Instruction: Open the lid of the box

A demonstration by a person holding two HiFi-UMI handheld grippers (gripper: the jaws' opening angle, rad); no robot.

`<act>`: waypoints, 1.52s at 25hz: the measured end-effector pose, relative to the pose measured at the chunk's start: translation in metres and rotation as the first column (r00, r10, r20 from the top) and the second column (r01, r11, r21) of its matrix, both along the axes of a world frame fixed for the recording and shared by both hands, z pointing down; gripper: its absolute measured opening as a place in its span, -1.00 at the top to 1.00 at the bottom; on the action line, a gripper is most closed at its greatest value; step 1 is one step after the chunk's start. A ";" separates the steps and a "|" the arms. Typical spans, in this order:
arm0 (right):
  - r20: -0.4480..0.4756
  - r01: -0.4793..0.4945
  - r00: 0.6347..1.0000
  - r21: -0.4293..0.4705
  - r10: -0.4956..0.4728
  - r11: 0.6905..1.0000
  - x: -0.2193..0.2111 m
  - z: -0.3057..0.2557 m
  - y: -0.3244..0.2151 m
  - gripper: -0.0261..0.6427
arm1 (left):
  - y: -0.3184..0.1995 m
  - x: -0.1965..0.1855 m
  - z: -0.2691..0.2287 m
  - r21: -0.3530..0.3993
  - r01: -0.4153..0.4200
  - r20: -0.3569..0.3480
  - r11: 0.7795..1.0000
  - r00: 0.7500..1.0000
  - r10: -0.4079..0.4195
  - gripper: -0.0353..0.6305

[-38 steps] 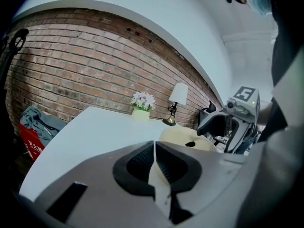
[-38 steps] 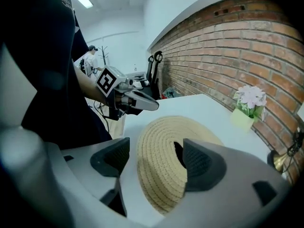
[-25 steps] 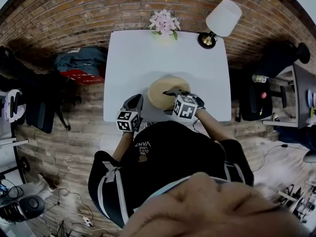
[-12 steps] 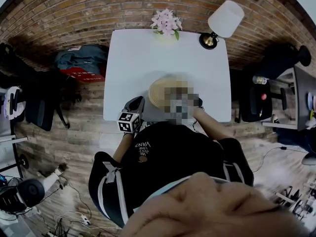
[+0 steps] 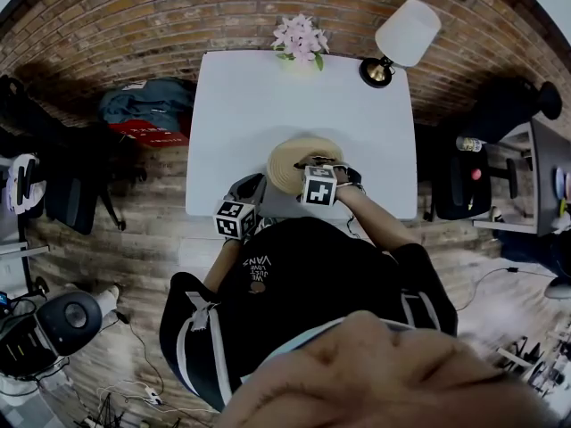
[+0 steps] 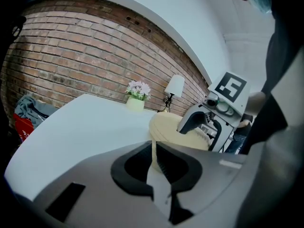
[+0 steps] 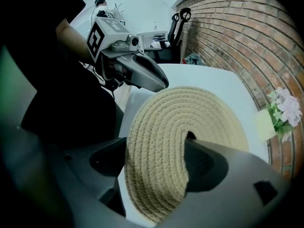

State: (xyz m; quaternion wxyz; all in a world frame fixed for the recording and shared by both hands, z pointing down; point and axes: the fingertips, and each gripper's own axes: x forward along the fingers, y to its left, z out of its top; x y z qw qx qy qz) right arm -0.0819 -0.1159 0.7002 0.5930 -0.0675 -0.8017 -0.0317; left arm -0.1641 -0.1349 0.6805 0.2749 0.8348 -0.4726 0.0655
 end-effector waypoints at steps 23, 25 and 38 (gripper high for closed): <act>0.180 -0.092 0.980 0.053 0.081 0.994 -0.003 -0.022 -0.004 -0.08 | 0.000 0.024 0.014 -0.038 -0.080 0.012 0.996 0.997 0.081 0.65; 0.200 -0.113 0.975 0.049 0.101 0.992 -0.003 -0.027 -0.006 -0.08 | 0.000 0.024 0.016 -0.051 -0.081 0.017 0.995 0.996 0.082 0.65; 0.321 -0.226 0.925 0.035 0.203 0.974 -0.001 -0.047 -0.018 -0.08 | -0.003 0.024 0.019 -0.063 -0.056 0.006 0.996 0.998 0.056 0.65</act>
